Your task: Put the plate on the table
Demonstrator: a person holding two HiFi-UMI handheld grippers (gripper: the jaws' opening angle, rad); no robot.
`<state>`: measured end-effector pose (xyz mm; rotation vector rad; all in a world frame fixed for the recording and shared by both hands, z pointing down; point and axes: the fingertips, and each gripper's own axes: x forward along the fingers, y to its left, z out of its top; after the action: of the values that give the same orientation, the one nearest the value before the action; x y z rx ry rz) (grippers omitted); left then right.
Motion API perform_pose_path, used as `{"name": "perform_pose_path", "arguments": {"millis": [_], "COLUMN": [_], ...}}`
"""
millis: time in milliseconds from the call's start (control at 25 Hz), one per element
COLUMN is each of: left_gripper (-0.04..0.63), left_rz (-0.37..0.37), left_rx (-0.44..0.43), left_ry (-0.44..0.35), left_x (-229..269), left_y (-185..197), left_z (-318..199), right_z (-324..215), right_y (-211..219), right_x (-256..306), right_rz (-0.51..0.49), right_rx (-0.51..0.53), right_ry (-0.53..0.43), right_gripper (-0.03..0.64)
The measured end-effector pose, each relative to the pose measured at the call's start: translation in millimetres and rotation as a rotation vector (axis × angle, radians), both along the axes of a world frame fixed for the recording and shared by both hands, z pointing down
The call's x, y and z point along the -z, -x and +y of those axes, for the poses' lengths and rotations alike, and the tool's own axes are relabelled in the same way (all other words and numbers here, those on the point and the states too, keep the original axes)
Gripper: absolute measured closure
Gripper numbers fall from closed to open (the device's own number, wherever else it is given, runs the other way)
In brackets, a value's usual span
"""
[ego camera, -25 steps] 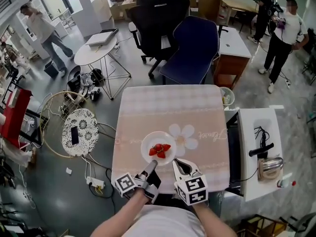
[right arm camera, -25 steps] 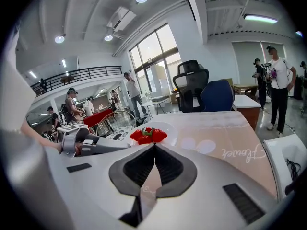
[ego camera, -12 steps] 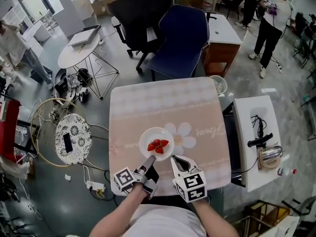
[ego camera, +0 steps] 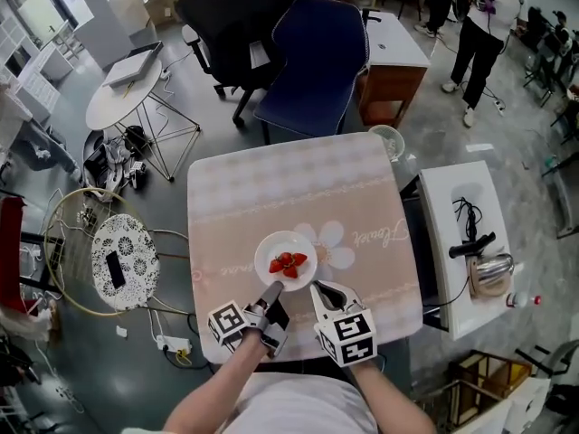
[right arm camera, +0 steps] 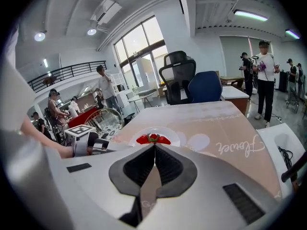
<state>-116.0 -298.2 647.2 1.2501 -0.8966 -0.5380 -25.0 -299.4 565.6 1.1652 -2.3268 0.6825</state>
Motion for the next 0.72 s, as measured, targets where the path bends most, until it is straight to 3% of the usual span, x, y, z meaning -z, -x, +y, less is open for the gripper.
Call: {"name": "perform_pose_path", "arguments": {"millis": [720], "left_gripper": [0.572], "left_rz": [-0.061], "left_rx": [-0.015], "left_ry": [0.062], "left_x": [-18.5], "left_y": [4.5], "left_z": [-9.9], "right_z": [-0.1], "right_y": [1.2], "right_x": [-14.0], "right_rz": [0.004], "right_rx": [0.003], "right_ry": [0.042], "right_gripper": [0.614]}}
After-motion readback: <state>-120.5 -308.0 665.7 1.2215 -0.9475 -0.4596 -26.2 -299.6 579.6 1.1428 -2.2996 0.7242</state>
